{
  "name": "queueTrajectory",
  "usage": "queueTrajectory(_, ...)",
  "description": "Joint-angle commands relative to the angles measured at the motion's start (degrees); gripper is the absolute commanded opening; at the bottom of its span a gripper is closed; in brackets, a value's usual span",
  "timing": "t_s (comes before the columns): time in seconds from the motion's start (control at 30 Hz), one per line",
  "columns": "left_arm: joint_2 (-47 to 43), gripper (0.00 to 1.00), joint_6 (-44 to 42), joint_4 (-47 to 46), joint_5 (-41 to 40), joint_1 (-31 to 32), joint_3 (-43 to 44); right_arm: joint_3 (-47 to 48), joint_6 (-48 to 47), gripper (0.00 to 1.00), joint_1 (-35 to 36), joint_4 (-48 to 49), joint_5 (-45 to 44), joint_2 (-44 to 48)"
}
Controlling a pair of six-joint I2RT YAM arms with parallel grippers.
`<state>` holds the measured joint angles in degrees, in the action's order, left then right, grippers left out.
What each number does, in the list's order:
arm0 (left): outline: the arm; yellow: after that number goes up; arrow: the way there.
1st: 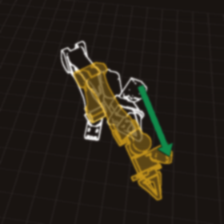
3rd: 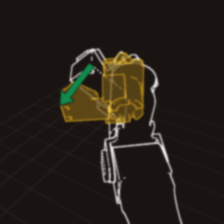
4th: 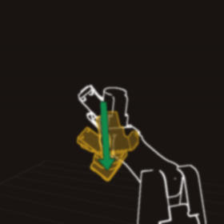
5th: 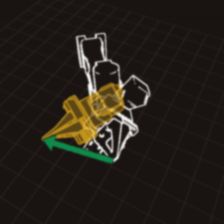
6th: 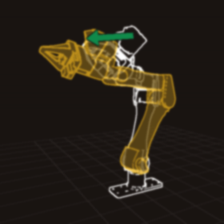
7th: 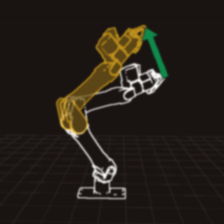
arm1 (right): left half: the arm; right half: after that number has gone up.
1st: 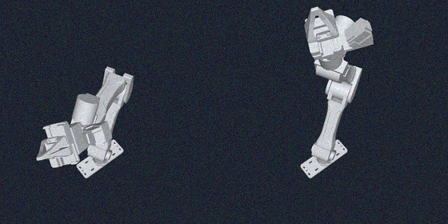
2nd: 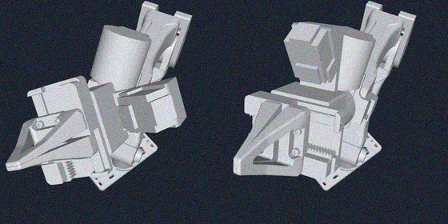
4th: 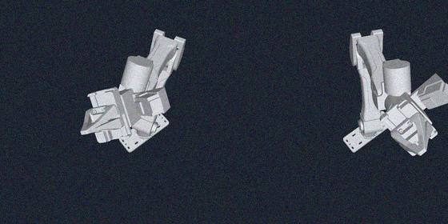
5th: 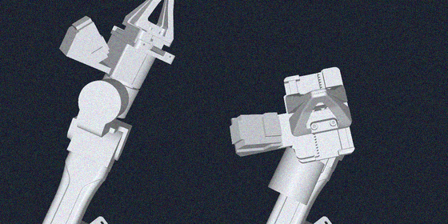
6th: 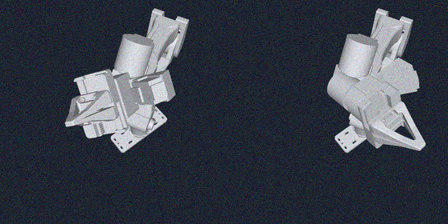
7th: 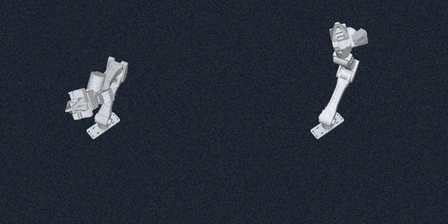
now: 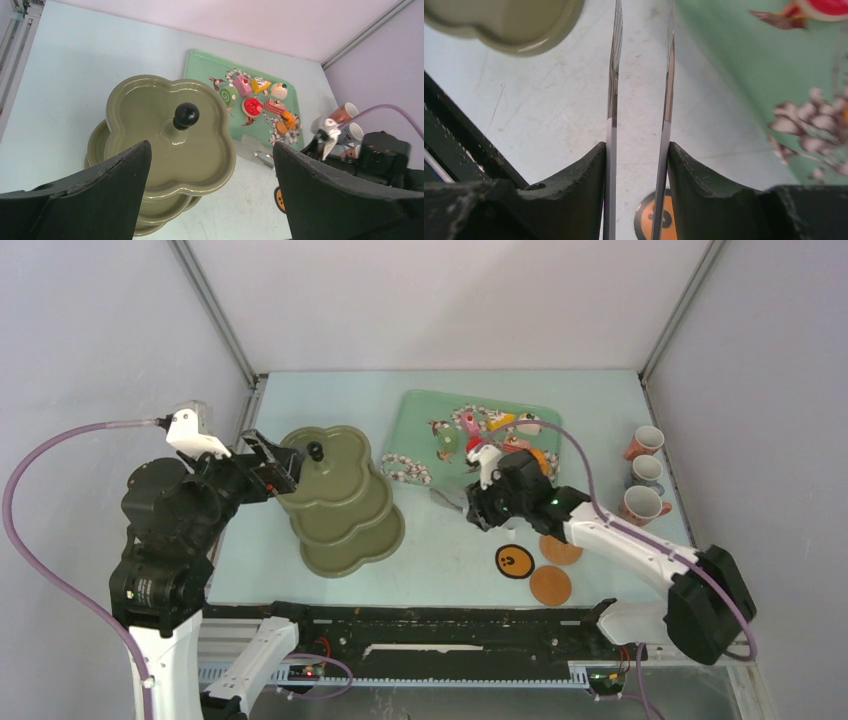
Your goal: Serve the afternoon tea
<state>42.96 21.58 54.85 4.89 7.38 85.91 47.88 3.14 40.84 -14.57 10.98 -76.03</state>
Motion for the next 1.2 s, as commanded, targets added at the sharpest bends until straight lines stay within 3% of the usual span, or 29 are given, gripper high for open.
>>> queueTrajectory(0.0,-0.11,0.98,0.63,-2.3,1.25,0.21,-0.54,0.29,3.86,0.48,-4.03,-1.05,-3.34,6.87)
queueTrajectory(0.17,-0.24,0.98,0.91,-2.76,2.08,0.18,-1.17,1.05,5.17,0.49,-10.07,-0.22,-2.43,7.8)
queueTrajectory(0.3,-0.27,0.98,0.94,-2.94,2.56,0.2,-1.11,5.75,4.95,0.49,-12.68,-1.13,-2.85,3.3)
queueTrajectory(0.73,-0.35,0.98,0.44,-2.22,2.42,0.5,-0.06,21.54,3.7,0.48,-13.6,-0.2,-6.15,-15.21)
queueTrajectory(1.17,0.64,0.98,0.19,-1.95,1.82,0.54,1.19,29.36,3.37,0.48,-12.58,-0.16,-4.64,-23.47)
